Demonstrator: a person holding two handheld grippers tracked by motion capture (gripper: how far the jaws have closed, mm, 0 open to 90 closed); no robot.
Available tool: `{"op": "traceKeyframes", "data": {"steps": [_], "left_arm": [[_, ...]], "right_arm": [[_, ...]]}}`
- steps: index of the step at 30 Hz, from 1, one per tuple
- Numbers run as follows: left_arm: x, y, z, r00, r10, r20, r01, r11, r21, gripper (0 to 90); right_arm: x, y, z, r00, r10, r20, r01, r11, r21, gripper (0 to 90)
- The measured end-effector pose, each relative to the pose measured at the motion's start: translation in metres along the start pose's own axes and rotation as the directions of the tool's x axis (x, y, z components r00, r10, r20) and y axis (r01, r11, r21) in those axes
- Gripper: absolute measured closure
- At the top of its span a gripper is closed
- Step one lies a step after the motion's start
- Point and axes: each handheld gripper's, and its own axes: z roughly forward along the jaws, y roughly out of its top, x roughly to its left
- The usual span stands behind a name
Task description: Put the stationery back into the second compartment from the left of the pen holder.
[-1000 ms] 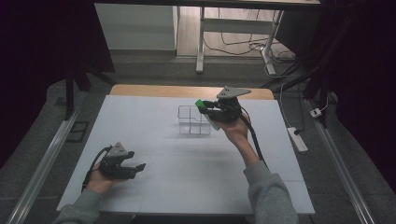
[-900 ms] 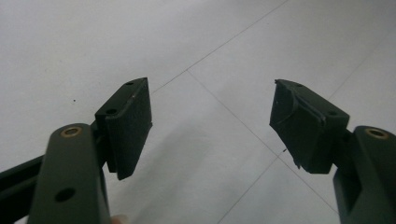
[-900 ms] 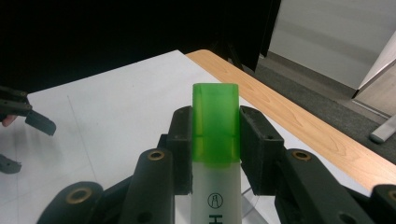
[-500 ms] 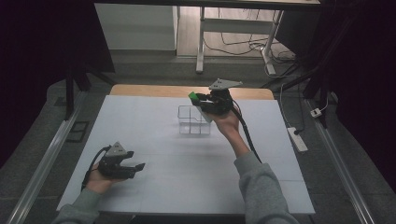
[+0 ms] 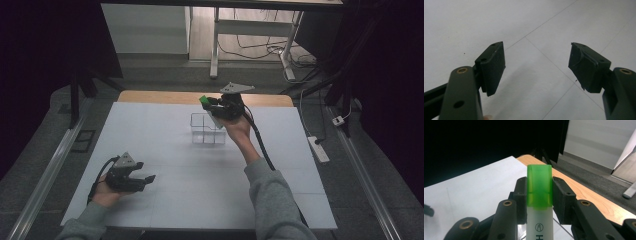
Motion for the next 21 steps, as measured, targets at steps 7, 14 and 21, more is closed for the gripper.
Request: {"op": "traceKeyframes", "data": {"steps": [7,14,21], "left_arm": [[0.000,0.000,0.000,1.0000,0.001,0.001,-0.001,1.0000,-0.002,29.5],[0.000,0.000,0.000,1.0000,-0.001,0.003,0.001,1.0000,0.001,29.3],[0.001,0.000,0.000,1.0000,-0.003,0.004,0.003,1.0000,0.000,29.3]], "right_arm": [[-0.001,-0.001,0.008,1.0000,0.004,-0.005,-0.004,1.000,-0.006,66.0],[-0.004,0.002,0.013,0.9999,0.013,-0.005,-0.013,1.000,-0.023,66.0],[-0.010,-0.003,0.023,0.9989,0.047,-0.007,-0.047,0.998,-0.043,66.0]]}}
